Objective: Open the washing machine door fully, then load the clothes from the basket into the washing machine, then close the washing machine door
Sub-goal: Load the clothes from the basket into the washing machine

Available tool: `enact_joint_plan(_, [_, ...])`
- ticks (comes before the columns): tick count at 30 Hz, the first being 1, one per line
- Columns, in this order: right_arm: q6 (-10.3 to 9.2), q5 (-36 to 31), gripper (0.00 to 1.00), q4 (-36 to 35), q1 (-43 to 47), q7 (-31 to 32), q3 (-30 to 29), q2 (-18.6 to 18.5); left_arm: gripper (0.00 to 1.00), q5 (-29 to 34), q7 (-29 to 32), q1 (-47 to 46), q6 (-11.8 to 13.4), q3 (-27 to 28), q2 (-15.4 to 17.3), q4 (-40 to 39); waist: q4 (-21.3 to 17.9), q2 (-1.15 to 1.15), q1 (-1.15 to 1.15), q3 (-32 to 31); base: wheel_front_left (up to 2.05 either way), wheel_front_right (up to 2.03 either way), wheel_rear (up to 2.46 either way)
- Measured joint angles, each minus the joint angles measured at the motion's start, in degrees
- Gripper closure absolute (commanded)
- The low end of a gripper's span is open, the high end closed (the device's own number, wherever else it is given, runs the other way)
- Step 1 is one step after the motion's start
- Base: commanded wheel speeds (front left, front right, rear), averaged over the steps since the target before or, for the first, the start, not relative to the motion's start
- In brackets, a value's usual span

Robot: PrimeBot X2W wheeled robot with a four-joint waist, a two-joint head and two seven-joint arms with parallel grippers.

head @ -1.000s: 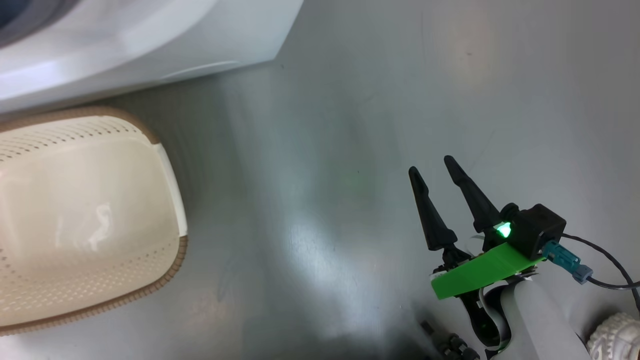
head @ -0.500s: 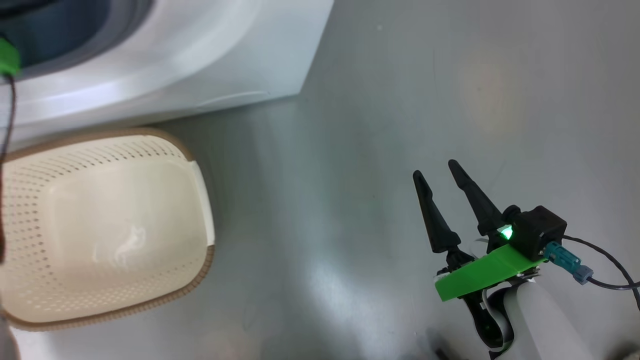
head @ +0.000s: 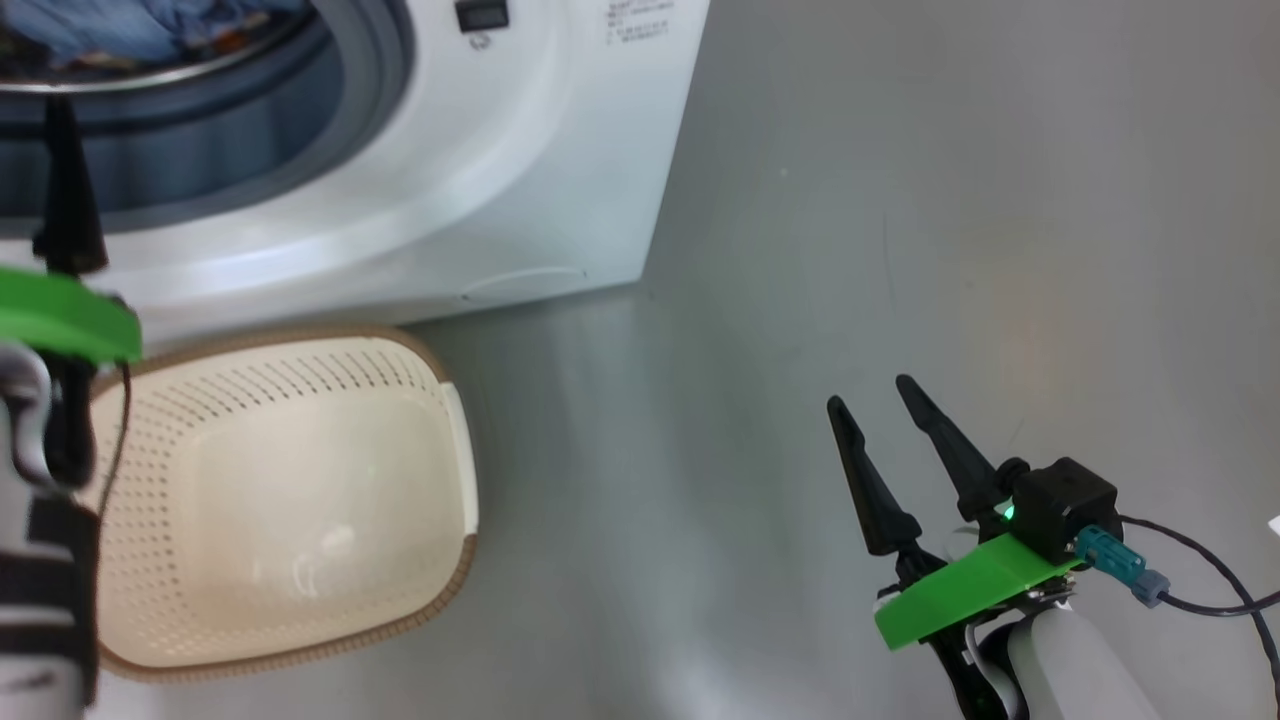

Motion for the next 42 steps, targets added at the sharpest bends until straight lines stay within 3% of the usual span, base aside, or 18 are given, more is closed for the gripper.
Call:
enact_joint_plan(14, [0.0,-0.2,0.0,0.7,4.9,0.0,0.4,-0.7,0.0,2.8,0.0,22.8,2.1,5.6,-4.7,-16.7,1.1,0.0,0.0,-10.1,0.0,0.0,0.0])
enact_joint_plan(29, [0.0,0.1,0.0,1.7,10.7,0.0,0.5,-1.5,0.0,7.9,0.0,41.5,2.4,5.7,-7.8,-25.8,2.1,0.0,0.0,-20.7,0.0,0.0,0.0])
enact_joint_plan(42, [0.0,0.6,0.0,1.5,12.5,0.0,1.0,-1.9,0.0,9.1,0.0,55.4,4.0,7.3,-11.7,-34.2,2.4,0.0,0.0,-24.9,0.0,0.0,0.0])
